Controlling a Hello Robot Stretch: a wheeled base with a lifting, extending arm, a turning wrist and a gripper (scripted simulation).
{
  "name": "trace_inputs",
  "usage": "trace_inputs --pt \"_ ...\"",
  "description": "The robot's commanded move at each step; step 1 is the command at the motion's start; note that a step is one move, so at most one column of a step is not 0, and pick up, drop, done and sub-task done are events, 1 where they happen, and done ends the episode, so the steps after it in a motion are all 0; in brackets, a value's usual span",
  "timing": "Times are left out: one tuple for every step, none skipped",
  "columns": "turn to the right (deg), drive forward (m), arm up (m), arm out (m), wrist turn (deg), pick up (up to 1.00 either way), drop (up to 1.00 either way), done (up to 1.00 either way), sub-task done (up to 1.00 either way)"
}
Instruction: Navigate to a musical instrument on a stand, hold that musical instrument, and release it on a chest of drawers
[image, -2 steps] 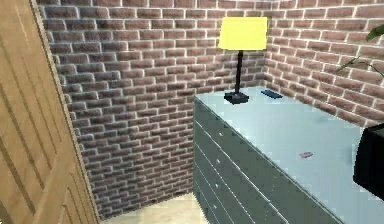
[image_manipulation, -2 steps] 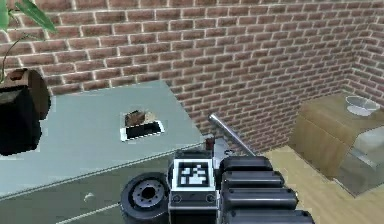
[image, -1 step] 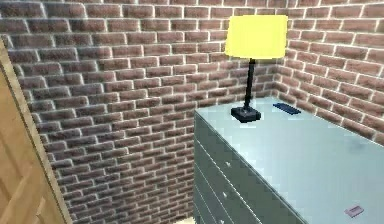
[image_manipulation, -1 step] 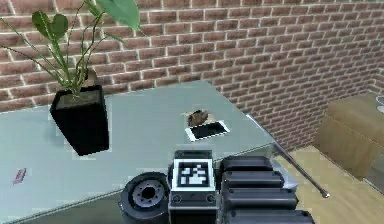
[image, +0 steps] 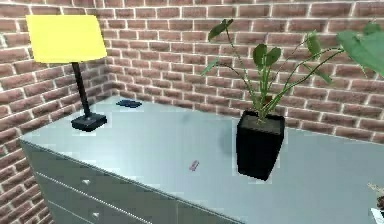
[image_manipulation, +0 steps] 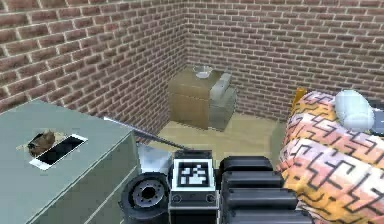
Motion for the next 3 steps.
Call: trace_inputs --pt "45.0 0.00 0.00 0.00 0.0 0.00 0.00 0.00 0.00" --pt "36.0 0.00 0.00 0.00 0.0 0.00 0.00 0.00 0.00" --pt "-45.0 0.00 0.00 0.00 0.0 0.00 0.00 0.00 0.00"
